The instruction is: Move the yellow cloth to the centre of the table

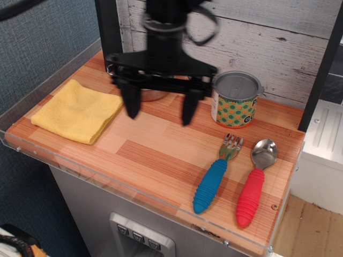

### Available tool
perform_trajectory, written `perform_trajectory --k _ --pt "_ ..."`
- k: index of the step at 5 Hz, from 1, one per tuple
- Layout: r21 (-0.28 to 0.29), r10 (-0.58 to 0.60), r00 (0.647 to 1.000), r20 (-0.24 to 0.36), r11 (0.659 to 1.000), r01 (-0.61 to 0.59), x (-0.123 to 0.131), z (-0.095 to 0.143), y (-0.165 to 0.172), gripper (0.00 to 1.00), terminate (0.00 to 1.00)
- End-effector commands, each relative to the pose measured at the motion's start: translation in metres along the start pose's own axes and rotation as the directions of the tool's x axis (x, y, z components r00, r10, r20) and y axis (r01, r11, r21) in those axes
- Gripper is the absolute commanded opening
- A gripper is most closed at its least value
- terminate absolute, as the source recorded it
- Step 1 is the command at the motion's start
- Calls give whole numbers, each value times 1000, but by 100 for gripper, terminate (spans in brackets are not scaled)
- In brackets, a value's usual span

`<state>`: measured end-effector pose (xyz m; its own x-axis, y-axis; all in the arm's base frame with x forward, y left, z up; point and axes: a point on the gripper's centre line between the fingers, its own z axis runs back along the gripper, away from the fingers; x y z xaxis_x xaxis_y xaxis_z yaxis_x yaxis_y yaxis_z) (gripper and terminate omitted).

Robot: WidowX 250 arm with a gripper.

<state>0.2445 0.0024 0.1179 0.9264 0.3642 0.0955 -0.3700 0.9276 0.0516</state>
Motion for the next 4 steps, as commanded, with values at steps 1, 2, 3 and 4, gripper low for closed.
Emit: perform_trajectory --k 1,2,3,4 --pt "21 70 993 91 997 -72 38 -16 50 100 0" --pt "17 103 985 136 994 -107 65 -31 78 100 0" --pt "23 138 980 145 989 -143 82 -40 99 100 0" --pt "19 155 976 154 987 -160 95 -54 115 100 0"
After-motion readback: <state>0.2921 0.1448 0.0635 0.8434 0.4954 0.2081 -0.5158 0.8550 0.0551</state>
